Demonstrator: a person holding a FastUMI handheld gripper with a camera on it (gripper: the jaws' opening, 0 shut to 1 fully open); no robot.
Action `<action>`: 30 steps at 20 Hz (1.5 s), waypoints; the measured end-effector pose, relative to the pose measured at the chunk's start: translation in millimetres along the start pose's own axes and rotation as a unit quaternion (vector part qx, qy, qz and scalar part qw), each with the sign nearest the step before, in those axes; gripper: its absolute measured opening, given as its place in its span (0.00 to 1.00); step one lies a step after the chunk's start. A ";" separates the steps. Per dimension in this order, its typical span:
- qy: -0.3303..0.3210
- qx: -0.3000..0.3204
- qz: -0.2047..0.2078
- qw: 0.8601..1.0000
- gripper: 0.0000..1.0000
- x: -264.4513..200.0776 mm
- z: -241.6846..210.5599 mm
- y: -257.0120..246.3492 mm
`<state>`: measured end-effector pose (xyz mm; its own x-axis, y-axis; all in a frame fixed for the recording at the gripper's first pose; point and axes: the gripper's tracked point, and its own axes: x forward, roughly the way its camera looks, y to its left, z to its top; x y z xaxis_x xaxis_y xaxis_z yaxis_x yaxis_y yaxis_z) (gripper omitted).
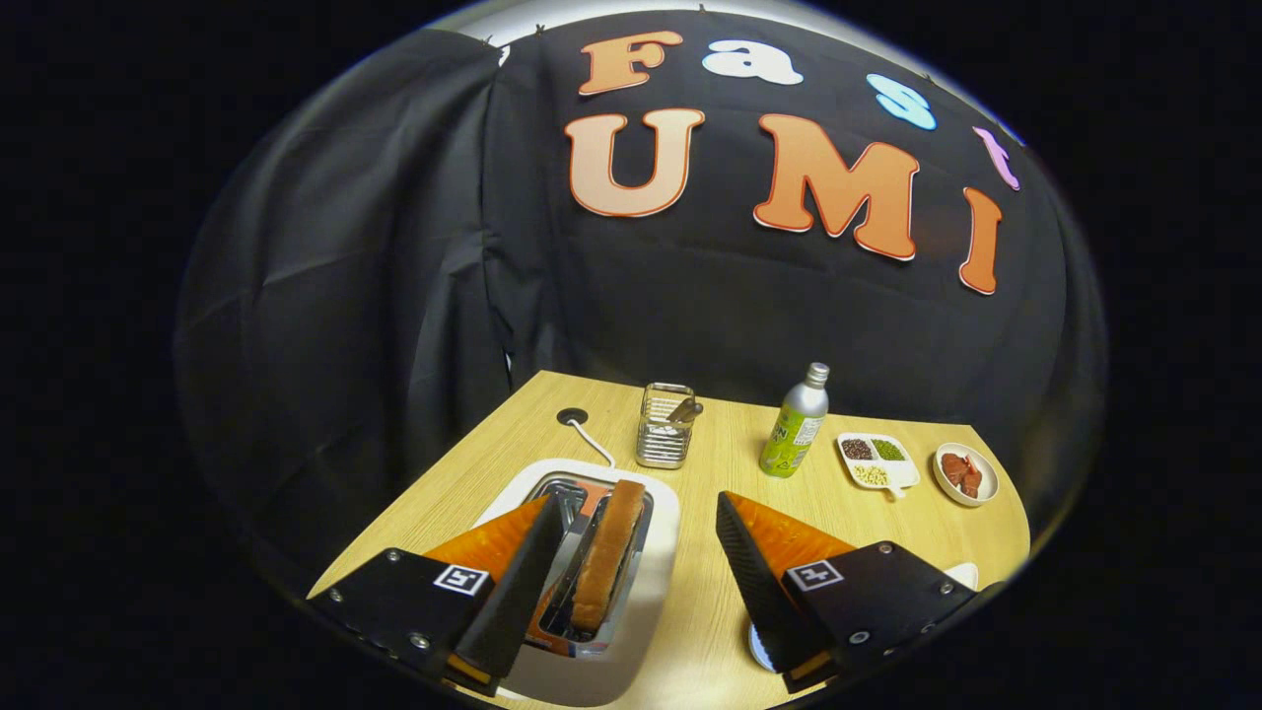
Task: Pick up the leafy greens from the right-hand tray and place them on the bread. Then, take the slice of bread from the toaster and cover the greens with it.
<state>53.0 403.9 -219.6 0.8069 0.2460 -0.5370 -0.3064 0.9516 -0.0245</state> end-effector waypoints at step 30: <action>-0.050 0.039 0.036 0.997 0.10 -55.6 57.9 -14.6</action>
<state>41.9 387.0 -140.6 0.8322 0.3274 -0.4475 -0.3277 0.9414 0.0794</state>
